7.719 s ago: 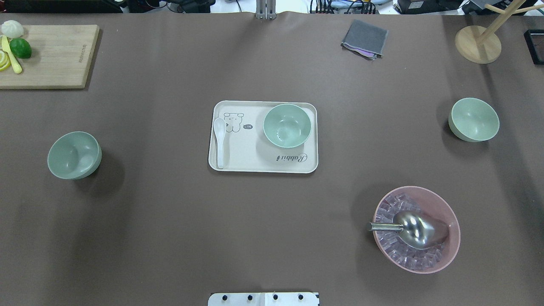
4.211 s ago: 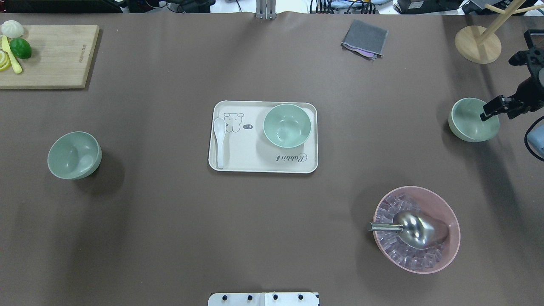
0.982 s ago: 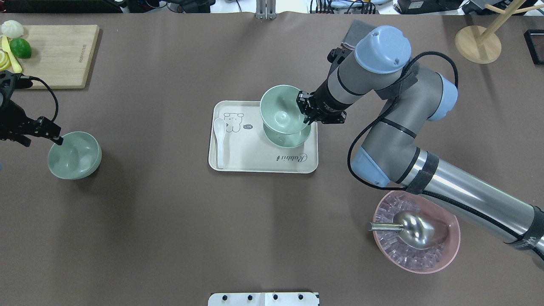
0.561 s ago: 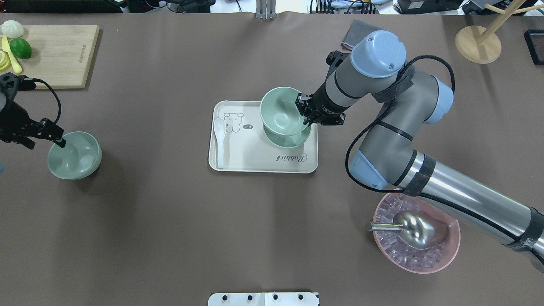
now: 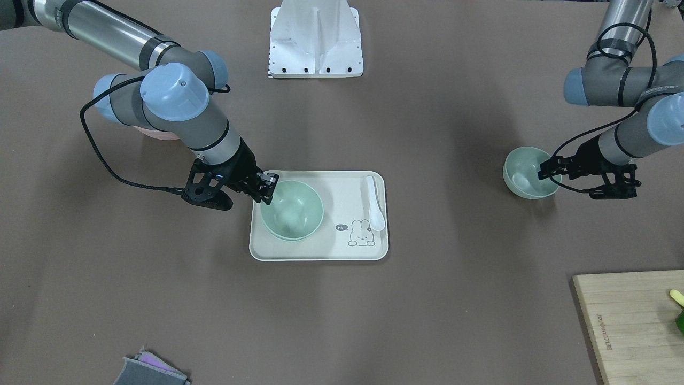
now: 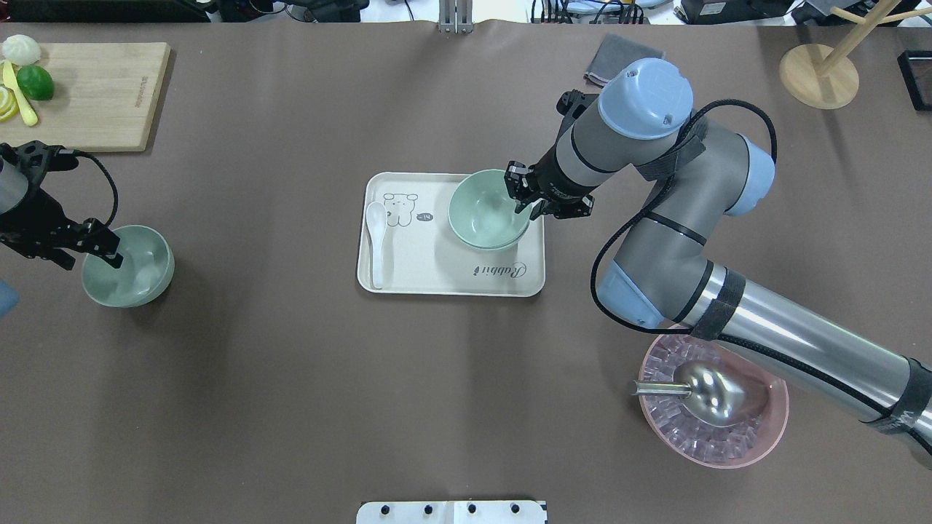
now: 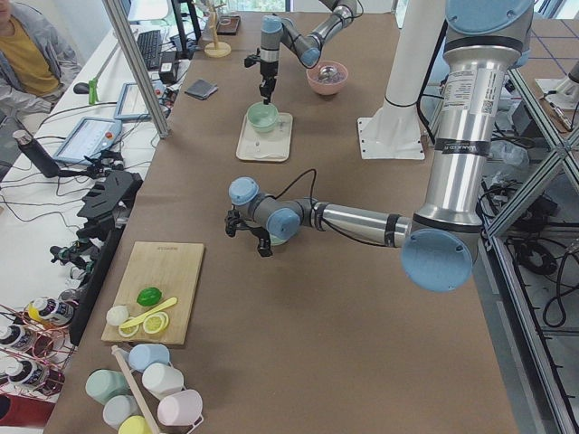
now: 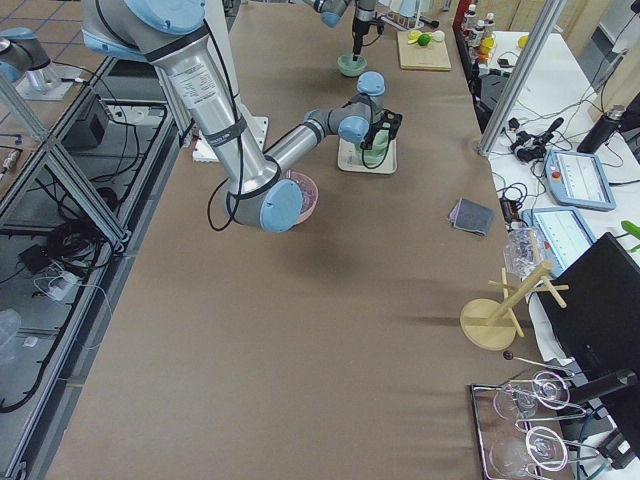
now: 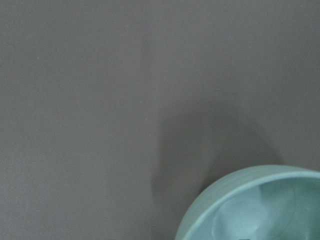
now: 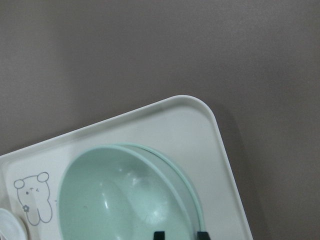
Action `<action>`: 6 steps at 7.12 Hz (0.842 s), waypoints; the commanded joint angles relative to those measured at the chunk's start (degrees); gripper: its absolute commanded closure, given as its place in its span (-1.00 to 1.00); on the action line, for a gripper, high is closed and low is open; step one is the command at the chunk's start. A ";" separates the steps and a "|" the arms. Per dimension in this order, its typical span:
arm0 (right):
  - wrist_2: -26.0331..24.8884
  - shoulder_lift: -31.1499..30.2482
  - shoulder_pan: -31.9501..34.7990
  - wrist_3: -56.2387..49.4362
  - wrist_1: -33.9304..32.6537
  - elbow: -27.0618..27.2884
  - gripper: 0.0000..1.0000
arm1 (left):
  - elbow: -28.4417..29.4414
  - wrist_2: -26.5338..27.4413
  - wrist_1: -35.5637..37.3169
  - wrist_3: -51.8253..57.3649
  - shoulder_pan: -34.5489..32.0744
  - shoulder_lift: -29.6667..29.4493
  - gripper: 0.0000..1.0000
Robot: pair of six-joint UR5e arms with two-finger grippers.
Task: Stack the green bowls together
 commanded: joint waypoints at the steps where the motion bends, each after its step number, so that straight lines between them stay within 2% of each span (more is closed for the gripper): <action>1: 2.21 -0.89 2.62 -0.18 -0.19 0.38 -1.00 | -0.38 -2.42 0.14 0.72 0.29 -1.31 1.00; 2: 3.53 -2.98 3.59 -0.26 -0.11 1.86 -1.00 | -0.29 -4.36 0.31 0.72 0.29 -1.58 1.00; 4: 6.60 -8.25 7.18 -4.89 -0.63 4.50 -1.00 | -1.34 -4.29 0.57 -0.16 0.29 -3.51 1.00; 6: 11.44 -15.36 13.51 -17.43 -0.46 5.12 -1.00 | -2.22 -4.91 1.54 -5.04 0.38 -9.20 1.00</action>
